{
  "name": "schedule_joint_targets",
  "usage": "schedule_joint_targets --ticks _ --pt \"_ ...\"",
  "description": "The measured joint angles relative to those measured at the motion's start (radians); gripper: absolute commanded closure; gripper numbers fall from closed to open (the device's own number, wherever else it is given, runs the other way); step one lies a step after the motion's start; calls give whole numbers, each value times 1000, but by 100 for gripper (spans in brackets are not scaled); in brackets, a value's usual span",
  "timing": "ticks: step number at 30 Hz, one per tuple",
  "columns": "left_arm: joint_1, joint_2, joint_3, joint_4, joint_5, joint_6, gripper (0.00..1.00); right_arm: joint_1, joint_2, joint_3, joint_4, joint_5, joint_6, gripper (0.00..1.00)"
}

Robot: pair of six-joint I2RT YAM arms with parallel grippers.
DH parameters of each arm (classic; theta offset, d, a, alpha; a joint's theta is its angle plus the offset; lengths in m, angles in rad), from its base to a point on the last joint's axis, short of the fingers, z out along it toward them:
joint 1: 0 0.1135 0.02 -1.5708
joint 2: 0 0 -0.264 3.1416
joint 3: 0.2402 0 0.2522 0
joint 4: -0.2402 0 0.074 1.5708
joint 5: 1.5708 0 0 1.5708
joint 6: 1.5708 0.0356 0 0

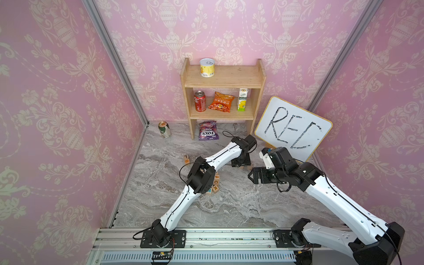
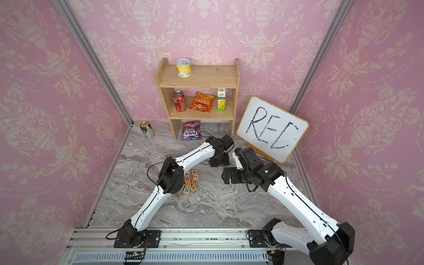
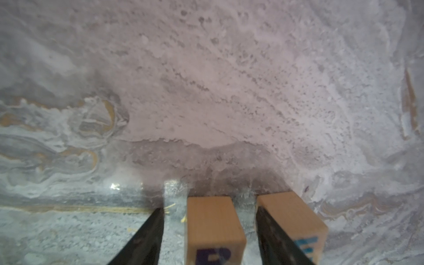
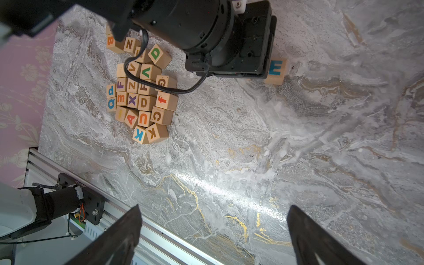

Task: Assemble the uppercase word "red" with letter blocks
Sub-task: Place the letter block at the center of the board, then pick up the letter block from the center of the board.

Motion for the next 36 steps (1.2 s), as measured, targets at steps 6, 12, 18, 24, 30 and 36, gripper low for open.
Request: schedule_joint_targets --ticks 6,12,18,24,30,36 --pt "25 0 46 2 0 4 27 0 0 0 0 0 -3 0" --pt "68 0 103 23 1 22 9 0 0 -2 0 -1 -9 0" --pt "119 -3 106 16 4 60 1 0 35 5 1 -9 -32 0" --pt "149 -84 48 -7 0 108 1 0 108 36 15 -26 -55 0" --pt "149 -232 -35 -11 -10 140 1 0 175 74 53 -69 -77 0" --pt "153 -395 -211 19 -18 145 1 7 256 132 87 -110 -91 0"
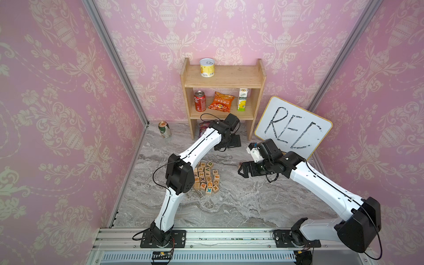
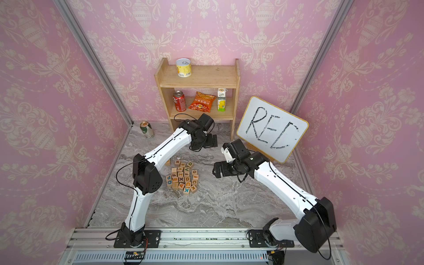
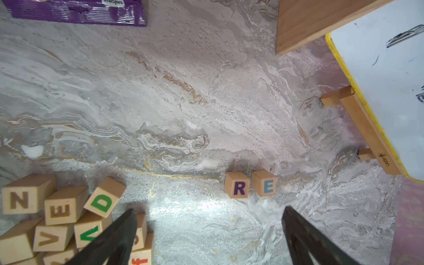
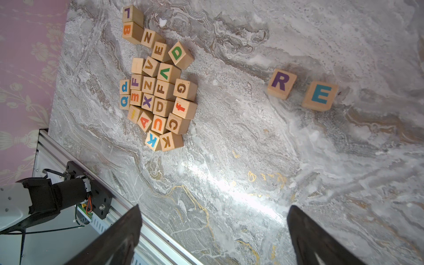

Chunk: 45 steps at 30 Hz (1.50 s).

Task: Assemble the uppercase word "red" with letter blocks
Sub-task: Pick up the letter block from the center of the board.

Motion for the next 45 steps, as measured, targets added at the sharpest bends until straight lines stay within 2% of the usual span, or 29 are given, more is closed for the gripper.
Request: schedule_joint_targets --ticks 14,24,32,35,42,45 --pt "87 -359 -475 121 -1 -1 1 68 216 148 49 -40 -60 0" --pt "153 -561 -681 153 -8 -1 1 106 362 216 82 -45 -65 0" --pt "204 -694 -803 157 -8 0 1 108 503 340 93 -39 -65 1" --pt "218 -732 -834 157 -7 3 1 116 560 404 83 -27 -72 5" --pt "258 -824 -903 150 -8 17 1 138 690 554 40 6 -106 33" --pt "273 -859 -926 143 -7 18 1 140 745 613 15 13 -117 35"
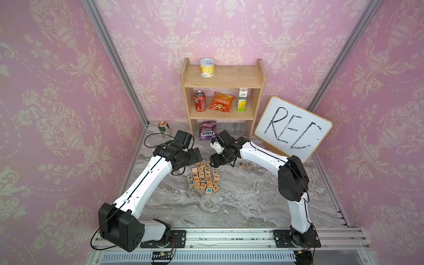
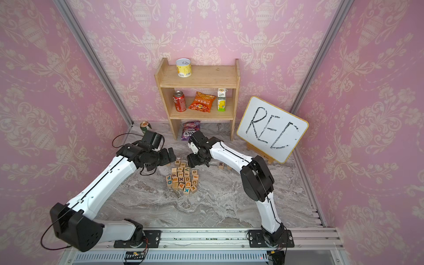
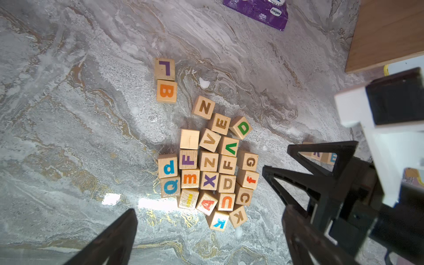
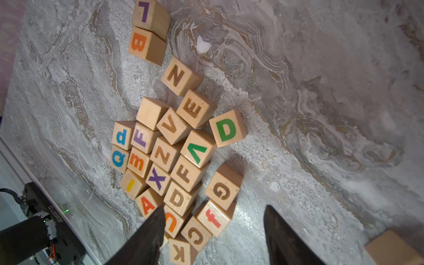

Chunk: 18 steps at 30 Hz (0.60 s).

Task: Assemble the uppercase word "red" with letter blocks
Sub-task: Pick up the letter block from the center of the board.

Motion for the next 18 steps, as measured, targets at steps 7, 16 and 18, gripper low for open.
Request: schedule_joint_targets --ticks 7,16,18 --pt "35 -77 -56 -33 -1 0 1 0 121 132 -60 8 -4 39" --pt "51 -140 -92 -66 -2 0 1 3 238 275 -125 11 -8 37" --pt "53 -150 -102 -69 -2 0 1 6 257 303 -137 13 -8 37"
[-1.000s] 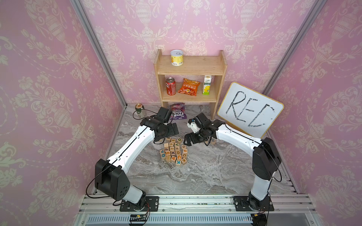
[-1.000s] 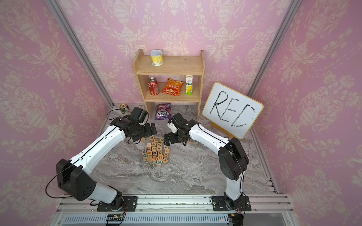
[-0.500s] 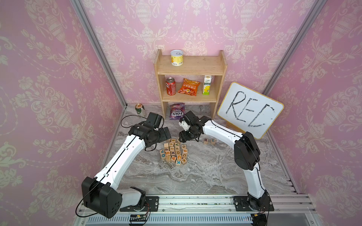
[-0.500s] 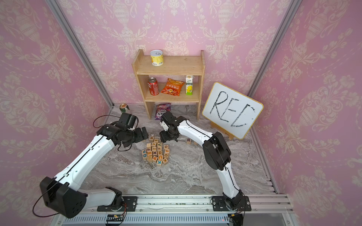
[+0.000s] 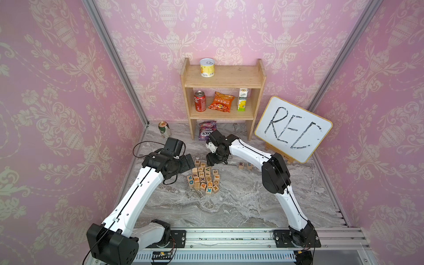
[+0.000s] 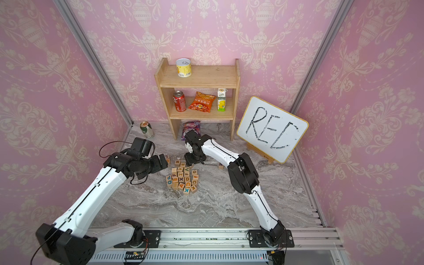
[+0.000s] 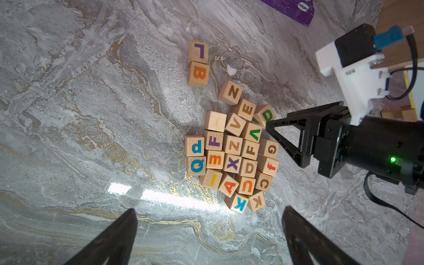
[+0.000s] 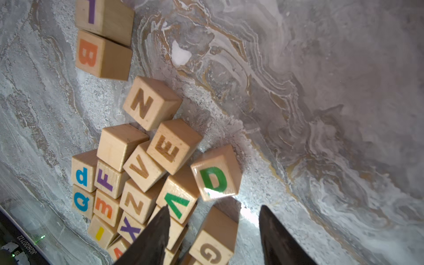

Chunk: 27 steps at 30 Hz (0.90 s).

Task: Assemble the uppercase word "red" with letter blocks
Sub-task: Pick up the letter block from the center of the board.

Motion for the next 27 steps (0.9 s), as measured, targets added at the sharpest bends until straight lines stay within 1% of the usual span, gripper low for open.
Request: schedule_joint_targets --ticks 9,14,18,21,25,27 --pt "5 -10 -13 -16 1 0 1 6 52 46 -34 15 -14 35" --pt "7 -11 -16 -16 2 0 1 6 95 101 -49 26 -17 37" --pt "7 -17 -20 -19 2 0 1 6 100 107 -56 58 -17 40" --pt "7 -18 -20 -19 2 0 1 6 101 109 -65 82 -17 45" --pt "7 -18 -21 -19 2 0 1 6 101 115 -71 116 -17 48" --pt "7 -18 -20 -19 3 0 1 6 101 115 -72 125 -17 52"
